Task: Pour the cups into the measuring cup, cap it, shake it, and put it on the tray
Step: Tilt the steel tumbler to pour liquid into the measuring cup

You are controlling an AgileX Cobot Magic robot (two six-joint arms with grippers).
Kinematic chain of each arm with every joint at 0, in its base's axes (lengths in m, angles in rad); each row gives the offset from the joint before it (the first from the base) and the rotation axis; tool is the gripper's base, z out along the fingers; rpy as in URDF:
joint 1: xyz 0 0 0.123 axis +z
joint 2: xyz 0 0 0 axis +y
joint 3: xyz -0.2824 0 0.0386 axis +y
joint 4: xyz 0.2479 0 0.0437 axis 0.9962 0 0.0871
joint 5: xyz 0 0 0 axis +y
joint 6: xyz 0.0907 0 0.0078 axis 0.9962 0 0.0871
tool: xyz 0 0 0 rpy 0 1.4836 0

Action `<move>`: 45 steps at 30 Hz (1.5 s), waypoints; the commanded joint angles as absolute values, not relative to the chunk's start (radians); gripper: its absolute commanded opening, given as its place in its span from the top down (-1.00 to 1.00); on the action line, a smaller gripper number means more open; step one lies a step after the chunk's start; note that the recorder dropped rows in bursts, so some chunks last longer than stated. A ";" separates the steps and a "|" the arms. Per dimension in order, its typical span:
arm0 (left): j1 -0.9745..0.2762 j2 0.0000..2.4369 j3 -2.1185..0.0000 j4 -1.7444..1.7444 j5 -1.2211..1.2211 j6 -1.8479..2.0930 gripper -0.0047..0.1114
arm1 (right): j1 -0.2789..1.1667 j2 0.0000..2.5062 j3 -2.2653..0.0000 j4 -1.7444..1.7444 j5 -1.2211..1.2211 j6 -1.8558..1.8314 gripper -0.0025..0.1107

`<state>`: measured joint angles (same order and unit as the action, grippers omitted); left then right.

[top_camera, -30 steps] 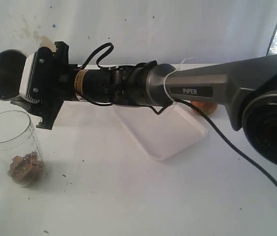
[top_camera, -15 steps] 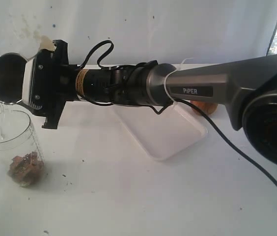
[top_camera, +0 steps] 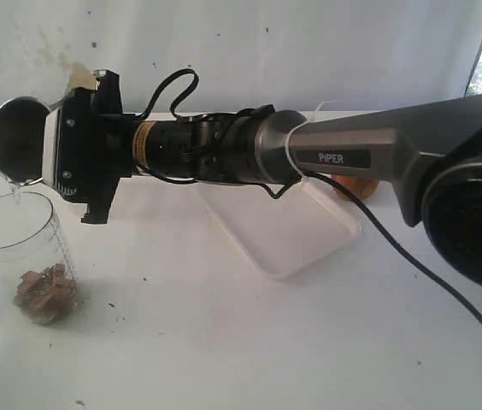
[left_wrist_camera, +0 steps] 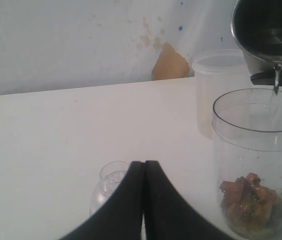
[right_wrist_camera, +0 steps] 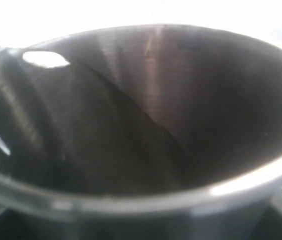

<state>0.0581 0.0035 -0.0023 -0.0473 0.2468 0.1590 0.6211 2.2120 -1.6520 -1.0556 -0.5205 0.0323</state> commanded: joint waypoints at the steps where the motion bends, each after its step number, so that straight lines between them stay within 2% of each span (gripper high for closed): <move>1: 0.056 0.000 0.000 -0.047 0.233 0.158 0.92 | 0.620 2.200 -1.663 -1.028 -0.528 0.006 0.96; 45: 0.056 0.000 0.000 -0.047 0.233 0.158 0.92 | 0.648 2.196 -1.663 -1.028 -0.472 -0.224 0.96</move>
<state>0.0581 0.0035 -0.0023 -0.0473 0.2468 0.1590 0.6467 2.2120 -1.6520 -1.0540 -0.4460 -0.2059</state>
